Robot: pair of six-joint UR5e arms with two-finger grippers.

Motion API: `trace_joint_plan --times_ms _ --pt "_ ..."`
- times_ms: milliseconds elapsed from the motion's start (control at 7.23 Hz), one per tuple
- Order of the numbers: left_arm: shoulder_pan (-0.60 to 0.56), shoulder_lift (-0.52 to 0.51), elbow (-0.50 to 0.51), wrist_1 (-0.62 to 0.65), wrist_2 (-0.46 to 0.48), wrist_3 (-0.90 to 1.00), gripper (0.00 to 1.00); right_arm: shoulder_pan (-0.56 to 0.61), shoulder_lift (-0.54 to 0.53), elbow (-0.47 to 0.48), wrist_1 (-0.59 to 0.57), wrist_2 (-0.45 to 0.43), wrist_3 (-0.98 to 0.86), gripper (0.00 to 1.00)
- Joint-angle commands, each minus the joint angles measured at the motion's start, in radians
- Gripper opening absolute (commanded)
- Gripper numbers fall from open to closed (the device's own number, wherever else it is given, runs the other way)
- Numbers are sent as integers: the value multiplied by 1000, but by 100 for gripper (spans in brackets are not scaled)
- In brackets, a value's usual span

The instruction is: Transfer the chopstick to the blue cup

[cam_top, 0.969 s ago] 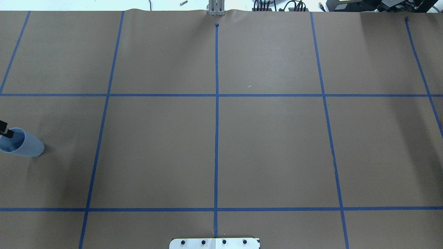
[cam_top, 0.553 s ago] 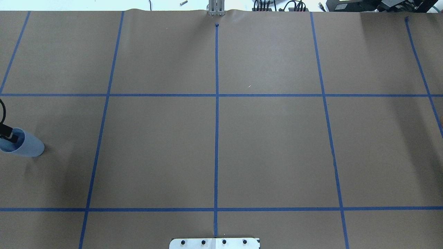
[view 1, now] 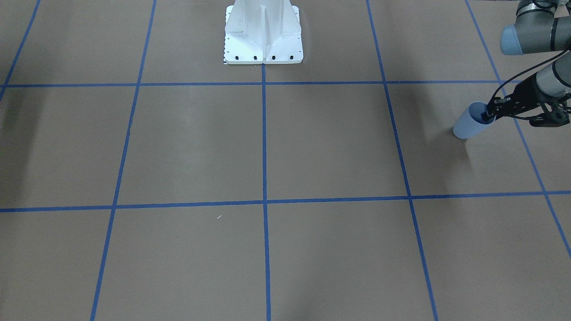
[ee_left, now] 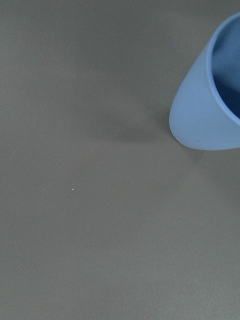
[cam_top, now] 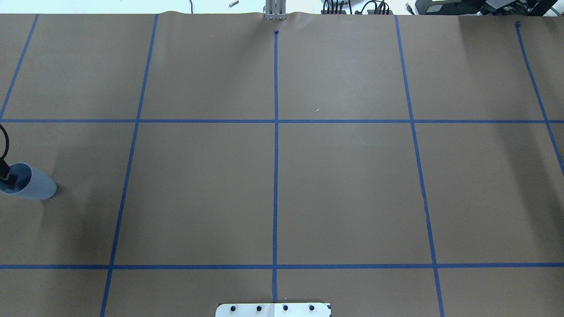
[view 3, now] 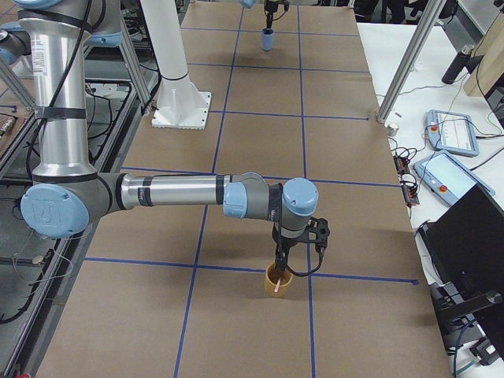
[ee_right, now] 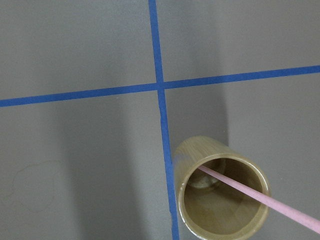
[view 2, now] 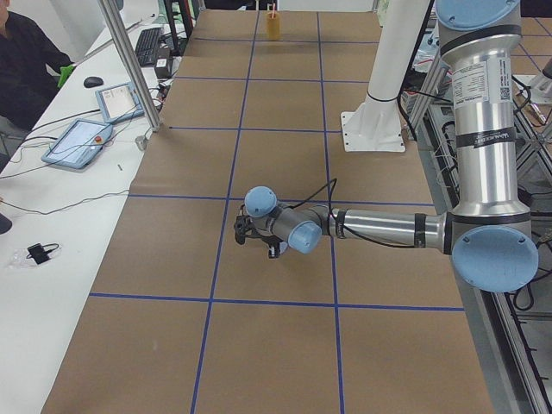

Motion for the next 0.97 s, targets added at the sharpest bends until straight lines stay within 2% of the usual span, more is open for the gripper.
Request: trace_joint_plan --times_ms 0,277,415,553,830 --pt "-1 -5 -30 -1 -2 -53 0 1 -1 4 0 0 -3 100" --pt "-4 -11 -126 17 -7 -136 0 1 2 6 1 0 3 100" --pt "-4 -77 -130 28 -7 -217 0 1 4 9 1 0 -1 100" --pt "-3 -176 -130 99 2 -309 0 1 -1 21 1 2 2 100" --pt "34 -446 -134 407 7 -386 0 0 4 30 1 11 5 100"
